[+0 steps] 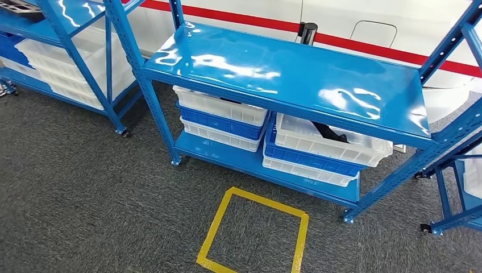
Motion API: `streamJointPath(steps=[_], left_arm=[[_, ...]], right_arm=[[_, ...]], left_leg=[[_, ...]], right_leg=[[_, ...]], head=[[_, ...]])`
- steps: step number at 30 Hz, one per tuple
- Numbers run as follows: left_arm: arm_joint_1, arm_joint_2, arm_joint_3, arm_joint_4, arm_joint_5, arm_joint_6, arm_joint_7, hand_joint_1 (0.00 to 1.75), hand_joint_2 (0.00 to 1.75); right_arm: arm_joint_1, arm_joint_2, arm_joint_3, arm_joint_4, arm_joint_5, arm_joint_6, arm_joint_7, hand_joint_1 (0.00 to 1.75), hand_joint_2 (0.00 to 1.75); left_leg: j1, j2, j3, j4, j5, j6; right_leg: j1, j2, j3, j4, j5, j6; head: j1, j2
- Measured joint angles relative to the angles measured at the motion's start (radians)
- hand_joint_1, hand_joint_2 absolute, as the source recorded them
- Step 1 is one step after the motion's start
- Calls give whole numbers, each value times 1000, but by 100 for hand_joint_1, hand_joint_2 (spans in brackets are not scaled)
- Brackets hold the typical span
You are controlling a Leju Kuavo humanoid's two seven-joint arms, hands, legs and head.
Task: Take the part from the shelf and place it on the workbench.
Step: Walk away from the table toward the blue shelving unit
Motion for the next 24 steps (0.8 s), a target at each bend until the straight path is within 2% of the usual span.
streamJointPath(steps=[1, 2, 3, 4, 5, 6, 7, 8, 10, 12, 14, 15, 16, 17, 18, 19, 20, 21, 22, 23, 24], left_arm=[[0, 0, 0, 0, 0, 0, 0, 0, 0], [0, 0, 0, 0, 0, 0, 0, 0, 0], [0, -1, 0, 0, 1, 0, 0, 0, 0], [0, -1, 0, 0, 2, 1, 0, 0, 0], [0, -1, 0, 0, 4, 1, 0, 0, 0], [1, 0, 0, 0, 7, 2, -1, 0, 0], [2, 0, 0, 0, 10, 3, -2, 0, 0], [2, 0, 0, 0, 12, 3, -3, 0, 0], [2, -1, 0, 0, 14, 4, -5, 0, 0], [2, 0, 0, 0, 15, 5, -7, 0, 0], [6, 0, 0, 0, 15, 6, -7, 0, 0], [9, 0, 0, 0, 15, 6, -7, 0, 0], [11, 0, 0, 0, 15, 6, -7, 0, 0], [12, 0, 0, 0, 15, 6, -6, 0, 0], [12, 0, 0, 0, 15, 6, -6, 0, 0], [12, 0, 0, 0, 15, 6, -5, 0, 0], [12, 1, 0, 0, 15, 6, -4, 0, 0], [12, 1, 0, 0, 15, 5, -2, 0, 0], [12, 2, 0, 0, 16, 4, 1, 0, 0], [12, 2, 0, 0, 18, 2, 6, 0, 0], [12, 2, 0, 0, 20, -2, 12, 0, 0]], right_arm=[[1, 0, 0, 0, 0, 0, 0, 0, 0], [2, -1, 0, 0, 1, 0, -1, 0, 0], [3, -2, 0, 0, 4, 0, -1, 0, 0], [3, -2, 0, 0, 8, 0, -3, 0, 0], [1, -3, 0, 0, 12, 0, -4, 0, 0], [-1, -3, 0, 0, 16, 0, -5, 0, 0], [-4, -3, 0, 0, 19, 0, -6, 0, 0], [-5, -4, 0, 0, 20, 0, -6, 0, 0], [-4, -3, 0, 0, 22, 1, -6, 0, 0], [-4, -4, 0, 0, 22, 2, -6, 0, 0], [-6, -5, 0, 0, 21, 3, -6, 0, 0], [-6, -5, 0, 0, 21, 3, -6, 0, 0], [-5, -5, 0, 0, 21, 3, -6, 0, 0], [-4, -5, 0, 0, 21, 3, -6, 0, 0], [-2, -5, 0, 0, 20, 3, -6, 0, 0], [-1, -4, 0, 0, 20, 4, -6, 0, 0], [-1, -4, 0, 0, 20, 4, -6, 0, 0], [-3, -4, 0, 0, 20, 4, -6, 0, 0], [-5, -3, 0, 0, 20, 4, -6, 0, 0], [-5, -3, 0, 0, 21, 4, -6, 0, 0], [-4, -3, 0, 0, 21, 4, -6, 0, 0]], left_leg=[[-2, 11, 0, 0, -1, 1], [-3, 20, 0, 1, -2, 1], [-4, 29, 1, 1, -4, 0], [-5, 38, 4, 1, -6, -2], [-8, 47, 7, 2, -10, -5], [-11, 56, 9, 4, -14, -10], [-15, 64, 12, 6, -18, -14], [-18, 73, 14, 7, -21, -18], [-15, 83, 19, 9, -28, -27], [-9, 48, 5, 48, -60, -41], [-1, 1, -45, 160, -128, -53], [3, -8, -77, 227, -158, -57], [6, -11, -103, 278, -174, -59], [9, -12, -113, 295, -169, -61], [12, -14, -105, 274, -144, -62], [16, -21, -80, 218, -105, -62], [20, -42, -47, 146, -67, -61], [23, -64, -19, 84, -42, -60], [24, -81, -1, 42, -28, -59], [23, -91, 6, 24, -26, -55], [18, -84, 6, 21, -27, -50]], right_leg=[[0, -2, -22, 43, -12, 2], [0, -4, -24, 48, -8, 8], [1, -8, -4, 11, 11, 16], [2, -23, 34, -60, 38, 23], [5, -46, 75, -135, 64, 25], [9, -65, 108, -195, 85, 21], [12, -78, 128, -230, 98, 14], [15, -79, 132, -239, 104, 7], [9, -59, 131, -241, 109, -6], [-1, -41, 133, -244, 113, -19], [-6, -21, 132, -245, 116, -27], [-6, -10, 131, -245, 117, -29], [-6, 1, 130, -244, 117, -28], [-7, 14, 131, -244, 117, -28], [-8, 26, 132, -244, 118, -27], [-9, 39, 133, -243, 118, -25], [-9, 52, 133, -243, 119, -23], [-7, 65, 132, -241, 120, -18], [-5, 76, 128, -241, 122, -12], [-4, 86, 123, -241, 124, -4], [-3, 95, 118, -243, 127, 5]], head=[[0, 0], [0, 0], [0, 0], [0, 0], [1, 0], [0, 0], [-1, 0], [-2, 0], [-4, 0], [-5, 0], [-7, 0], [-8, 0], [-8, 0], [-8, 0], [-8, 0], [-8, 0], [-8, 0], [-8, 0], [-7, 0], [-7, 0], [-6, 0]])
